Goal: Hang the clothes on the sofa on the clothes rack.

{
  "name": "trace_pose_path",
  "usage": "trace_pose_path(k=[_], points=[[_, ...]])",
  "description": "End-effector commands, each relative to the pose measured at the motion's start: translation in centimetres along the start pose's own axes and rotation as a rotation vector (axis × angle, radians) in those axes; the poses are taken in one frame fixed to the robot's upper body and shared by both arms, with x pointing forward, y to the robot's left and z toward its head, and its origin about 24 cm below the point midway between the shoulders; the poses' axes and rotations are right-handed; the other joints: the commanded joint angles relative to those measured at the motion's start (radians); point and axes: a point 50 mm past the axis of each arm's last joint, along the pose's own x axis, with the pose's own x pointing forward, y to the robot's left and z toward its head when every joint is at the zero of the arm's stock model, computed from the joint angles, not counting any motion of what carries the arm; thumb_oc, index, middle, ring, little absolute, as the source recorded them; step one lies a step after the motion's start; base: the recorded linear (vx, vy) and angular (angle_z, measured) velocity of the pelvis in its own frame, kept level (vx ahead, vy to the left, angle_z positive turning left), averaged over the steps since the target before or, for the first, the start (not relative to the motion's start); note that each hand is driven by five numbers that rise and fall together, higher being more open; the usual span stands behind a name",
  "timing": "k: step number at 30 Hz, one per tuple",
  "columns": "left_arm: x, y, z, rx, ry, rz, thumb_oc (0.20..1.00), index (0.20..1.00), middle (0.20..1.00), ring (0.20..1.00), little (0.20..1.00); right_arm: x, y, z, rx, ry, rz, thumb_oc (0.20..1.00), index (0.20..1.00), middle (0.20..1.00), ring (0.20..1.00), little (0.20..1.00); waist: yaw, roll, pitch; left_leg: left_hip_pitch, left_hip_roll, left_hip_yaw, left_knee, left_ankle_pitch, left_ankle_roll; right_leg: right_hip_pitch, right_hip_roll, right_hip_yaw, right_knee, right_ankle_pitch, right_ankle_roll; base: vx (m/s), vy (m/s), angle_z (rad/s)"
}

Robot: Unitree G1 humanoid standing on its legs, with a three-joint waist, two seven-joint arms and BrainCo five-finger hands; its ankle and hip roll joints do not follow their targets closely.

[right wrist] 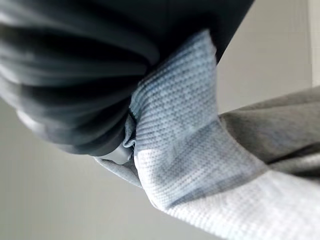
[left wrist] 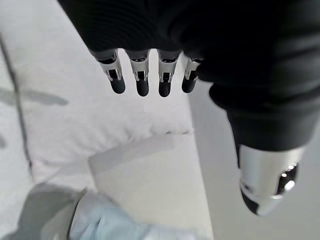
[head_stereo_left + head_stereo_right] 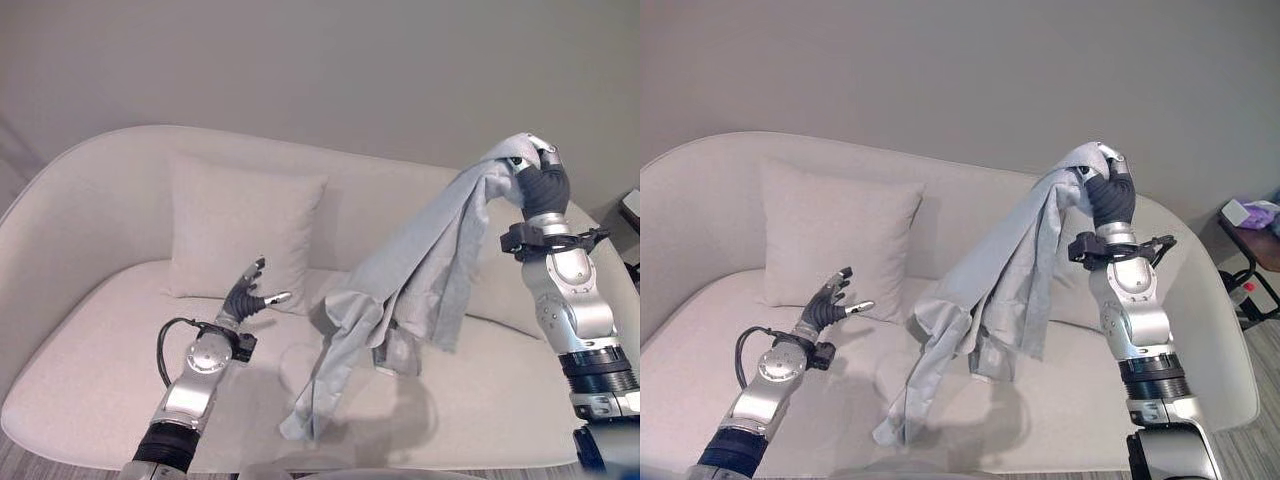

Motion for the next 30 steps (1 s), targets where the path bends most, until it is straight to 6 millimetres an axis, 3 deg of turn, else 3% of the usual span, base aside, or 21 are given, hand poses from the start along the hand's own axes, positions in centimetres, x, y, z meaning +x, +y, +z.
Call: trace_pose_path(k=[1,7,8,13,17,18,21,23,24,25,27,30], points=[[-0.1,-1.6,-0.8,-0.078,0.013,-0.073,1.000,1.000,1.000,1.000,1.000,1.0,-2.0,5.0,0.123,-0.273,-0.112,0.200,0.200,0.200,0.200,0.200,-0.012,0.047,-0.056,0.056,-0.006,0.078,-0.015,-0.074,0.050,-0.021,-0.082,-0.016,0.002,0.014,0.047,0.04,0.004,-0.05],[-0.6,-3.0,-2.1,-0.156,0.065,-0.113,1.000,1.000,1.000,1.000,1.000,2.1,-3.3,6.1,0.082,-0.286,-0.142,0.200,0.200,0.200,0.200,0.200,-0.019,0.054,-0.061,0.060,-0.006,0.079,-0.015,-0.076,0.051,-0.025,-0.080,-0.013,0.002,0.016,0.047,0.02,0.000,-0.03],[-0.8,-3.8,-2.3,-0.175,0.076,-0.142,1.000,1.000,1.000,1.000,1.000,2.8,-3.1,7.0,0.065,-0.310,-0.124,0.200,0.200,0.200,0.200,0.200,-0.023,0.055,-0.064,0.060,-0.005,0.080,-0.015,-0.075,0.050,-0.026,-0.080,-0.013,0.002,0.015,0.047,0.02,-0.004,-0.06],[-0.6,-5.6,-2.3,-0.182,0.085,-0.207,1.000,1.000,1.000,1.000,1.000,3.5,-0.8,8.7,0.110,-0.388,-0.022,0.200,0.200,0.200,0.200,0.200,-0.028,0.055,-0.062,0.062,-0.004,0.079,-0.015,-0.075,0.050,-0.028,-0.079,-0.011,0.002,0.015,0.047,0.01,-0.001,-0.05],[-0.2,-6.8,-2.5,-0.180,0.103,-0.247,1.000,1.000,1.000,1.000,1.000,2.7,1.3,9.3,0.178,-0.435,0.063,0.200,0.200,0.200,0.200,0.200,-0.030,0.052,-0.058,0.064,-0.002,0.079,-0.015,-0.075,0.051,-0.030,-0.076,-0.010,0.002,0.014,0.046,0.01,-0.005,0.00],[-0.3,-7.2,-2.6,-0.182,0.112,-0.254,1.000,1.000,1.000,1.000,1.000,1.7,1.9,9.3,0.246,-0.456,0.082,0.200,0.200,0.200,0.200,0.200,-0.029,0.049,-0.056,0.066,-0.002,0.079,-0.015,-0.076,0.051,-0.032,-0.074,-0.011,0.002,0.012,0.045,0.04,-0.019,0.00],[-0.4,-7.4,-2.9,-0.186,0.123,-0.257,1.000,1.000,1.000,1.000,1.000,0.4,1.8,8.1,0.273,-0.418,0.079,0.200,0.200,0.200,0.200,0.200,-0.027,0.044,-0.051,0.066,-0.001,0.079,-0.015,-0.077,0.052,-0.035,-0.073,-0.011,0.002,0.012,0.042,0.01,-0.007,0.00],[-0.7,-6.9,-3.2,-0.198,0.131,-0.242,1.000,1.000,1.000,1.000,1.000,-2.2,0.7,4.8,0.283,-0.286,0.032,0.200,0.200,0.200,0.200,0.200,-0.026,0.041,-0.037,0.067,-0.002,0.077,-0.015,-0.079,0.052,-0.038,-0.071,-0.012,0.002,0.013,0.039,0.00,0.000,0.00],[-0.7,-6.9,-3.2,-0.197,0.132,-0.243,1.000,1.000,1.000,1.000,1.000,-2.3,0.7,4.8,0.283,-0.285,0.032,0.200,0.200,0.200,0.200,0.200,-0.025,0.040,-0.038,0.067,-0.002,0.078,-0.015,-0.080,0.052,-0.038,-0.071,-0.012,0.002,0.013,0.039,0.00,0.000,0.00],[-0.8,-5.9,-3.7,-0.185,0.153,-0.215,1.000,1.000,1.000,1.000,1.000,-3.5,-1.2,2.8,0.228,-0.191,-0.050,0.200,0.200,0.200,0.200,0.200,-0.033,0.041,-0.027,0.067,-0.002,0.078,-0.015,-0.081,0.053,-0.041,-0.071,-0.011,0.002,0.014,0.039,0.00,0.000,0.00],[-0.8,-5.5,-3.9,-0.182,0.160,-0.205,1.000,1.000,1.000,1.000,1.000,-4.2,-2.3,2.4,0.232,-0.180,-0.105,0.200,0.200,0.200,0.200,0.200,-0.038,0.043,-0.023,0.068,-0.003,0.078,-0.015,-0.082,0.053,-0.041,-0.071,-0.012,0.002,0.013,0.039,0.00,-0.012,-0.05],[-1.2,-4.3,-4.8,-0.178,0.195,-0.178,1.000,1.000,1.000,1.000,1.000,-6.8,-6.7,-0.5,0.249,-0.083,-0.343,0.200,0.200,0.200,0.200,0.200,-0.065,0.062,-0.022,0.070,-0.004,0.078,-0.015,-0.079,0.056,-0.045,-0.070,-0.014,0.002,0.017,0.040,0.01,-0.002,-0.01]])
